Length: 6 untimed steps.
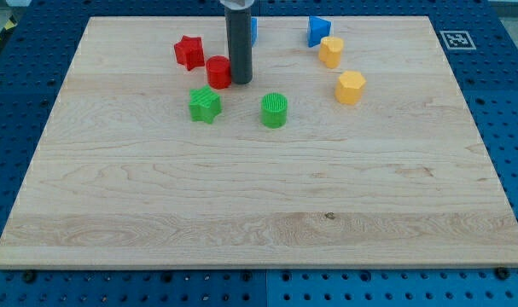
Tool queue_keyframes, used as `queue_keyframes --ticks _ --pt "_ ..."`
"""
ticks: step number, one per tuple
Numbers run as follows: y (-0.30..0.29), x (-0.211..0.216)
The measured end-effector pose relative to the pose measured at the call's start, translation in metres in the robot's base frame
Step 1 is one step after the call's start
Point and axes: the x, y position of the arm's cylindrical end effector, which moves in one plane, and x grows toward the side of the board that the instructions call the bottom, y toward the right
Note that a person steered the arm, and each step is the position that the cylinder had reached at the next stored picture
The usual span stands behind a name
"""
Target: Place the red circle below the red star
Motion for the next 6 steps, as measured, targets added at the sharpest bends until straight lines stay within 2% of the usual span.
queue_keyframes --ticks 1,6 --pt "0.000 -0.011" --pt "-0.039 -0.001"
